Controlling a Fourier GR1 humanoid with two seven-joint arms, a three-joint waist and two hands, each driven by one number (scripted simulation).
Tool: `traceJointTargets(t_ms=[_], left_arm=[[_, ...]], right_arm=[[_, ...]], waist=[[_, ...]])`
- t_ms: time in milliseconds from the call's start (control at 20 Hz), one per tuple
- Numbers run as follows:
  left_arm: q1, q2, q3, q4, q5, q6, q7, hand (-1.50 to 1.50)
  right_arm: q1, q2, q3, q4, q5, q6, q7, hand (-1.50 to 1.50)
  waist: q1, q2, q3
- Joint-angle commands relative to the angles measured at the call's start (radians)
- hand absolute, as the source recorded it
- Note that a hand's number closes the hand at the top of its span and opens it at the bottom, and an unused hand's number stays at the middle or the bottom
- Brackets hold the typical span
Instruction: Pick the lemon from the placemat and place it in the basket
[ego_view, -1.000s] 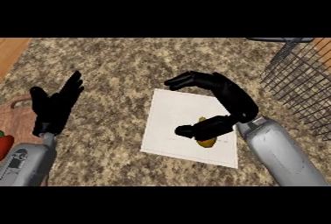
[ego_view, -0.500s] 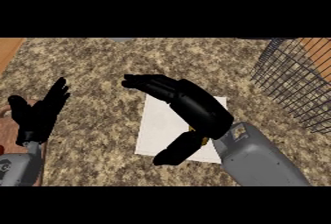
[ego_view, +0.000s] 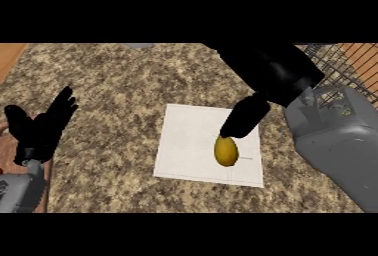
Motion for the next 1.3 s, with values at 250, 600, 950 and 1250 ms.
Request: traceJointTargets(t_ms=[250, 600, 950, 1250], left_arm=[[0.024, -0.005, 0.006, -0.058, -0.007, -0.003, 0.020, 0.00], [0.043, -0.037, 0.015, -0.029, -0.038, -0.005, -0.037, 0.00], [-0.009, -0.022, 0.049, -0.016, -0.042, -0.041, 0.008, 0.00], [0.004, -0.073, 0.026, -0.030, -0.085, -0.018, 0.005, 0.00]], right_arm=[[-0.036, -0.127, -0.145, 0.002, -0.336, 0.402, 0.190, -1.50], [0.129, -0.215, -0.293, -0.127, -0.543, 0.445, 0.200, -1.50], [0.348, -0.149, -0.378, -0.251, -0.393, 0.389, 0.027, -1.50], [0.502, -0.037, -0.325, -0.222, -0.111, 0.339, -0.204, -1.50]], waist=[[0.002, 0.005, 0.003], [-0.007, 0.006, 0.003], [0.003, 0.010, 0.003], [0.013, 0.012, 0.003]])
